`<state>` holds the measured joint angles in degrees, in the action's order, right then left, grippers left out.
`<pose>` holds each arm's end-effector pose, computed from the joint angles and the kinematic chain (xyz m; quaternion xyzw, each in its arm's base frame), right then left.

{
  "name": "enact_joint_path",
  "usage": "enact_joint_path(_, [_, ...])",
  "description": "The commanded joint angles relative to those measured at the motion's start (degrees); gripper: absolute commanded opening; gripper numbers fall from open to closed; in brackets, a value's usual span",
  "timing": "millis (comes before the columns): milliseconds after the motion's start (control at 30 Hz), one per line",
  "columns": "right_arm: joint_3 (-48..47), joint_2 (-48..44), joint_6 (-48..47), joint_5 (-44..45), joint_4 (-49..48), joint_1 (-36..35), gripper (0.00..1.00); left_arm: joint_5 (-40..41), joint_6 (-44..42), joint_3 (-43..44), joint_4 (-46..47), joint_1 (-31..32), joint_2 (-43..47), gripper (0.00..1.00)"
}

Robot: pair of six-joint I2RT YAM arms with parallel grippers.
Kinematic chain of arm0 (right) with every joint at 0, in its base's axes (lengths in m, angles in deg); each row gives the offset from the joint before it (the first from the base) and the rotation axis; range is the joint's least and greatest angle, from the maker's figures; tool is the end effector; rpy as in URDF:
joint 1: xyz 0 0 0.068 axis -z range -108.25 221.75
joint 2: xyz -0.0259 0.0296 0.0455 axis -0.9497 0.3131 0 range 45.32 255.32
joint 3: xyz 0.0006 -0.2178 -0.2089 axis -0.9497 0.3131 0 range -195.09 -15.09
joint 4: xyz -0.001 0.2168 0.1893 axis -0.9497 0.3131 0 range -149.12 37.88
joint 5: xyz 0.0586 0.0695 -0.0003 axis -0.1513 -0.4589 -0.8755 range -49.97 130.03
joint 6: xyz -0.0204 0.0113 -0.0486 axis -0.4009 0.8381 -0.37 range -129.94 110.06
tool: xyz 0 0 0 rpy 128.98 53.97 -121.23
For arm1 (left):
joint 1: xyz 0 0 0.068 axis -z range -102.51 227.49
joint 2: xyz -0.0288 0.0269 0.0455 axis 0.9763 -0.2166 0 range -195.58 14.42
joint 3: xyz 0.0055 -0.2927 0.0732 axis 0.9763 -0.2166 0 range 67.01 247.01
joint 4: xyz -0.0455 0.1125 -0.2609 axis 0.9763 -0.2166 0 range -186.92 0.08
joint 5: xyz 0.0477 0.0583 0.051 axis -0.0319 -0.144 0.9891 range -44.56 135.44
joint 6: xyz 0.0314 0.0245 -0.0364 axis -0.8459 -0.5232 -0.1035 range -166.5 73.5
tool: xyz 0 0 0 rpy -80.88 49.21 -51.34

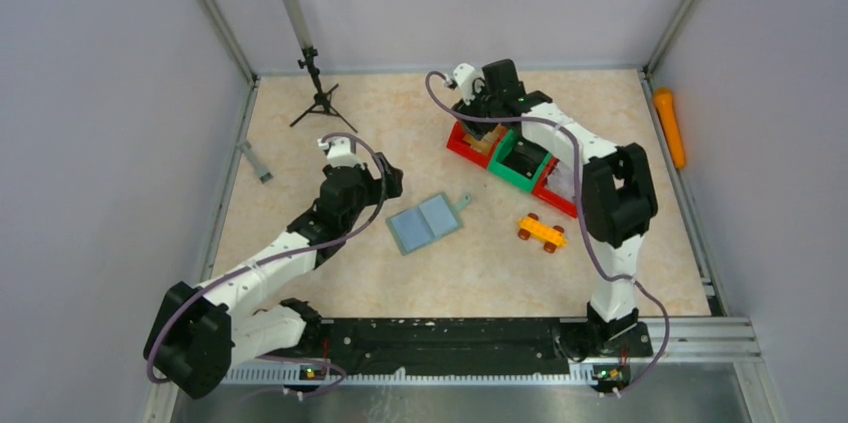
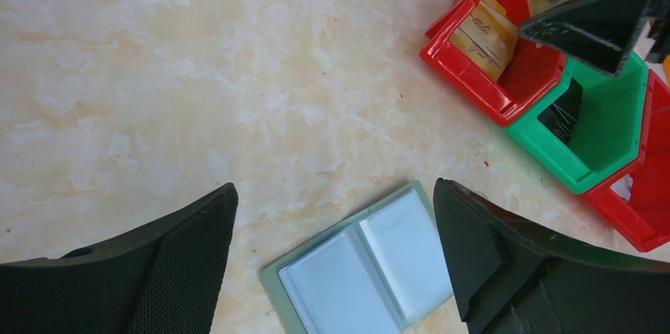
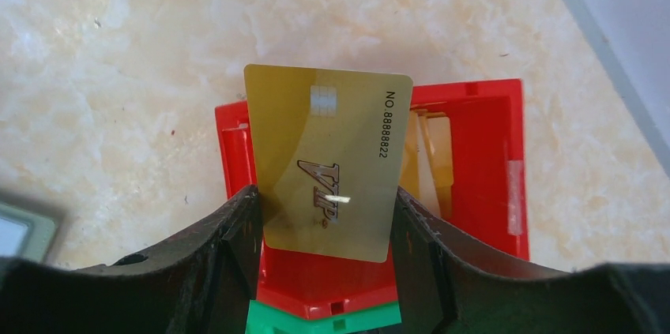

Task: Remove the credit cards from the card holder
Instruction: Place the credit card in the storage box.

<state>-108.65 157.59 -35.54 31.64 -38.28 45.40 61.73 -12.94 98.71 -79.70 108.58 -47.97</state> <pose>0.4398 0.2237 0.2852 -0.4232 0.7974 0.0690 0.4245 0.2197 -0.1208 0.2483 -0.0982 0.8113 -0.2035 0.5392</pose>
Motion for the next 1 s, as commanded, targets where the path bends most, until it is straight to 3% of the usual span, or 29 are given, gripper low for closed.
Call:
enact_joint_path(0, [-4.4,3.8,-3.5,-1.1,4.0,0.9,0.42,-0.9,0.8,0.5,1.3,-0.4,0.0,0.96])
enact_joint_path(567, [-10.6,12.4,-8.8,-3.8,11.1,6.1,0.44,-2.6,1.2,1.3,0.9,-1.0,-2.0,0.97])
enact_joint_path(800, [-15.8,16.8,-7.1,-0.7,13.1,6.1,0.55,-2.5,1.0,1.4,0.9,-1.2,-2.1,0.97])
enact_joint_path(967, [-15.6,16.2,-3.0,5.3,8.8,6.1,0.62,-2.7,0.8,1.4,0.8,-1.3,-2.1,0.97])
